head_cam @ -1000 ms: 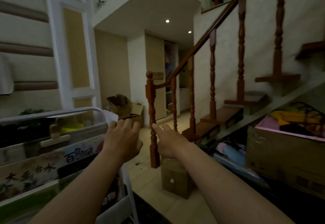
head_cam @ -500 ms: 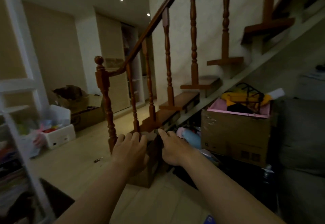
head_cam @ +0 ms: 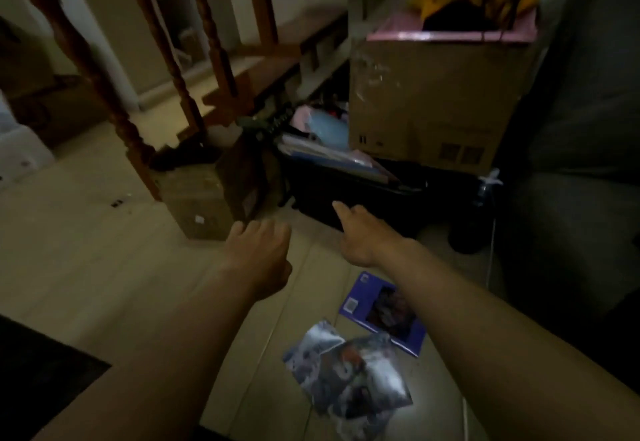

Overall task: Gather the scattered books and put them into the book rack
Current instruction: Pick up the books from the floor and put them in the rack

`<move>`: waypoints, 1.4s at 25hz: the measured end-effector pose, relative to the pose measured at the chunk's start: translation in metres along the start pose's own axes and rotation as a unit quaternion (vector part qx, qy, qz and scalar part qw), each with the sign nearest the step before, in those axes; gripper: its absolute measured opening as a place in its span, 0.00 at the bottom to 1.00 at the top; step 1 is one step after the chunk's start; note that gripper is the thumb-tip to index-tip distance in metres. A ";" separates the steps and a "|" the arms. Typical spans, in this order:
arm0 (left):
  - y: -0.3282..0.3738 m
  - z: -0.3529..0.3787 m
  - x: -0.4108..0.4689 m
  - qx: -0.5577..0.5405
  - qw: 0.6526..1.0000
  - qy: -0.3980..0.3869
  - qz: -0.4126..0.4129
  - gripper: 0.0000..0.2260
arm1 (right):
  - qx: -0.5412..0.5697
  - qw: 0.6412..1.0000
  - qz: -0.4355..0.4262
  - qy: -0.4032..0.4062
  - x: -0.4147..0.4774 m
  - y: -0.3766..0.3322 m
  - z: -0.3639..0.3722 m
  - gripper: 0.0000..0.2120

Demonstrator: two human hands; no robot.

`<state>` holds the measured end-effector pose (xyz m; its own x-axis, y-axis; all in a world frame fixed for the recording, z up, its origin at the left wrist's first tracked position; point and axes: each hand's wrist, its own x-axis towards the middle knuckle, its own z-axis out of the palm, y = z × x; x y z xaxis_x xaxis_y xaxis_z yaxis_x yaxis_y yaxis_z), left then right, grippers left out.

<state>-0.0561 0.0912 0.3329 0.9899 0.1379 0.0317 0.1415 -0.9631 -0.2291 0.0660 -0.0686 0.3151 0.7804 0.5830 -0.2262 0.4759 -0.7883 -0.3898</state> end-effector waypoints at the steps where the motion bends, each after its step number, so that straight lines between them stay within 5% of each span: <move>1: 0.005 0.019 0.006 -0.003 1.000 -0.019 0.009 0.16 | 0.002 1.000 0.014 -0.007 0.007 0.016 0.017 0.37; 8: 0.036 0.142 0.035 0.007 0.987 -0.141 0.079 0.19 | -0.013 0.988 0.101 -0.119 0.046 0.112 0.149 0.41; 17: 0.068 0.273 0.054 -0.049 0.943 -0.298 0.143 0.29 | 0.000 0.953 0.173 -0.248 0.057 0.170 0.303 0.30; 21: 0.085 0.331 0.040 -0.072 0.915 -0.368 0.151 0.40 | 0.050 0.951 0.232 -0.200 0.051 0.162 0.338 0.47; 28: 0.109 0.361 0.047 -0.059 0.930 -0.288 0.222 0.35 | 0.072 0.938 0.298 -0.158 0.058 0.135 0.356 0.39; 35: 0.117 0.349 0.059 0.000 0.930 -0.244 0.276 0.31 | 0.167 0.953 0.233 -0.094 0.056 0.141 0.362 0.14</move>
<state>0.0186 0.0671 -0.0319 0.7935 -0.2889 -0.5357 -0.3879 -0.9183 -0.0794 0.0302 -0.0758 -0.0760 0.7743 0.2342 -0.5878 -0.0849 -0.8821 -0.4634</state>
